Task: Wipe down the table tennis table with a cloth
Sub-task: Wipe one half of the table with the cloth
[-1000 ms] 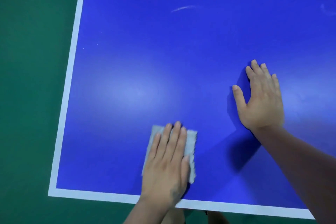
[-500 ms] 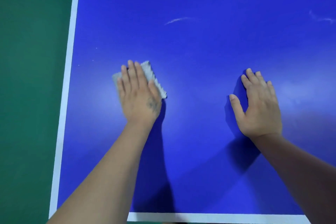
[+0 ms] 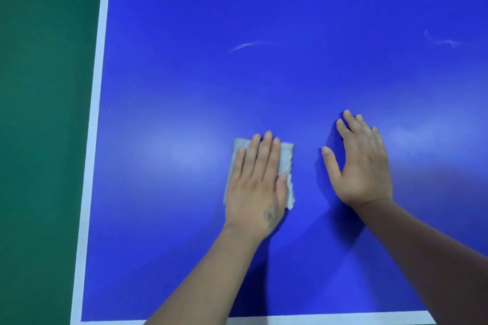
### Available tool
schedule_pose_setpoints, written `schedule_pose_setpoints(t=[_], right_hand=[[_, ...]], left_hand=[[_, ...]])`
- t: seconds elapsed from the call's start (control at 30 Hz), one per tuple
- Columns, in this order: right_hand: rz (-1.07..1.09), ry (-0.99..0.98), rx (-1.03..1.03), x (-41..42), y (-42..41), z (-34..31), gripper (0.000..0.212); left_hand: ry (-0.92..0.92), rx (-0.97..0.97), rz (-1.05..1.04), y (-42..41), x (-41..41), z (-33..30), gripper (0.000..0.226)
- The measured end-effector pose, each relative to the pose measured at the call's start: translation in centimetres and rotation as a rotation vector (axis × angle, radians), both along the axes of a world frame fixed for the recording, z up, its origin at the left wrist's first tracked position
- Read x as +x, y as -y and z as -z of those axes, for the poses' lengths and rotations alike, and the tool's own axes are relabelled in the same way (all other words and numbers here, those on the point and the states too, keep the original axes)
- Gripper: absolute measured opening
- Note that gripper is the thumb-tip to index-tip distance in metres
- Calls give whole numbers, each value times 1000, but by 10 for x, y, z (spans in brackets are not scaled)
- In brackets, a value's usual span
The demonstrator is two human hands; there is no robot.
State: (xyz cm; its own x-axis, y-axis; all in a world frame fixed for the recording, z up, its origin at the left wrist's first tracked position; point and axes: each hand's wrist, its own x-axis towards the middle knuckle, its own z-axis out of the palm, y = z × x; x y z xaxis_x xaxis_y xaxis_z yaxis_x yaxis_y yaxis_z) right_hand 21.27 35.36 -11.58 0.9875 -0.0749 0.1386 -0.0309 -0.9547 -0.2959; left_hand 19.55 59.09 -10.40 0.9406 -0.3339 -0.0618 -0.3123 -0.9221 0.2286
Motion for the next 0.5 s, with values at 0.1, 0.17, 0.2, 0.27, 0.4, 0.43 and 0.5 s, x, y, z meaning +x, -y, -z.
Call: schedule_pose_setpoints(t=[0.1,0.17,0.2,0.27,0.4,0.43,0.5], right_hand=[[34,15,30,23,-2,-6,57],[37,29,10,48,-5,-10,59],[31,32,-10,62,-8,-10,63],[27,-4,-42,90,-13,-8,73],[44,-82,-89,125,-26,0,81],[55,-81,-104,126,-29,2,79],[74,-69,-118,126,-30,4,74]], left_hand=[[-1,17,-83,-38,-12,0,65],[5,47,-166,-54,-1,2,65],[7,60,-209,-60,10,3,65],[12,77,-314,-63,42,6,65],[16,61,-496,-48,118,10,67],[12,57,-516,-40,133,10,68],[11,51,-509,-18,155,9,69]])
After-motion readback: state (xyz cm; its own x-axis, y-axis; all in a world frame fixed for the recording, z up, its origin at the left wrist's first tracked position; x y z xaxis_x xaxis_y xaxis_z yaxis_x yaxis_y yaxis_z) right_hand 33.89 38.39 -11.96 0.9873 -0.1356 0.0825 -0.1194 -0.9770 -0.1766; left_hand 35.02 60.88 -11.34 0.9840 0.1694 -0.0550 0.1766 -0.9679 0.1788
